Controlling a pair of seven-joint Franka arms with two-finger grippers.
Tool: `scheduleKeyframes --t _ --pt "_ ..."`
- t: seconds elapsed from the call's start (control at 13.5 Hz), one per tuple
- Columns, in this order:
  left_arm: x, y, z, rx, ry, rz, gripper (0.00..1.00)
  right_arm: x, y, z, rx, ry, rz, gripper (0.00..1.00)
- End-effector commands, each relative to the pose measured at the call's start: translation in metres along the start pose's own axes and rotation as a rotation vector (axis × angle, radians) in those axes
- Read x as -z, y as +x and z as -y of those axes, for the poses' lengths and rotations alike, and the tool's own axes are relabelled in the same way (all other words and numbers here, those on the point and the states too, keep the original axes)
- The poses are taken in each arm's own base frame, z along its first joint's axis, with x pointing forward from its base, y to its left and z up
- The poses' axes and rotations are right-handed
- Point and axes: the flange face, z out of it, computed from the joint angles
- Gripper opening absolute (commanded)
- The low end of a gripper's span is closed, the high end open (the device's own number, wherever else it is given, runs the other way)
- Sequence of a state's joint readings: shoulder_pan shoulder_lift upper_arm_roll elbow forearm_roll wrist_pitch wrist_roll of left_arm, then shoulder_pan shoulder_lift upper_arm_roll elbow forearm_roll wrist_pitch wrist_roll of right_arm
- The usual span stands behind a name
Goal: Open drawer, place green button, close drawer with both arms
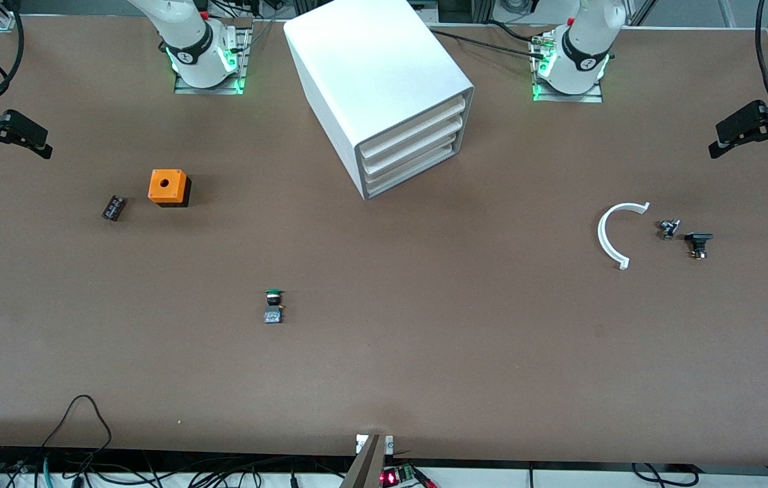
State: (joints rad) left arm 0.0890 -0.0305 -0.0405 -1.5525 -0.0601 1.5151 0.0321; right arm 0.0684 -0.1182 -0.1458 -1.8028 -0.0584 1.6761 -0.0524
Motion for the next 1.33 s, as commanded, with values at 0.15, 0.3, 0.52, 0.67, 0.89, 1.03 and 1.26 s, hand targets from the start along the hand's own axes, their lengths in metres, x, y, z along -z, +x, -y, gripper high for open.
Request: scheduleKeyframes --t 0.15,0.3,0.52,0.67,0.89,1.03,1.26 --pt "0.004 0.005 -0.002 -0.031 0.017 0.010 1.00 -0.001 0.001 -0.003 0.002 0.011 0.008 1.00" --pt "0.004 0.004 -0.003 -0.036 0.012 0.008 1.00 -0.011 0.010 0.006 0.020 0.001 0.021 1.00" --pt "0.001 0.003 -0.004 -0.036 0.010 0.011 1.00 -0.034 0.035 0.012 0.035 0.003 0.065 1.00" --pt "-0.005 0.003 -0.005 -0.039 0.020 0.022 1.00 -0.044 0.039 0.010 0.029 0.009 0.072 1.00" --pt "-0.018 0.003 -0.007 -0.036 0.026 0.044 1.00 -0.069 0.054 0.020 0.028 0.016 0.094 1.00" --pt "-0.016 0.002 -0.008 -0.033 0.025 0.043 1.00 -0.085 0.063 0.038 0.048 0.025 0.099 1.00" --pt "-0.078 0.018 -0.013 -0.049 0.022 0.111 1.00 -0.103 0.078 0.054 0.060 0.050 0.073 1.00"
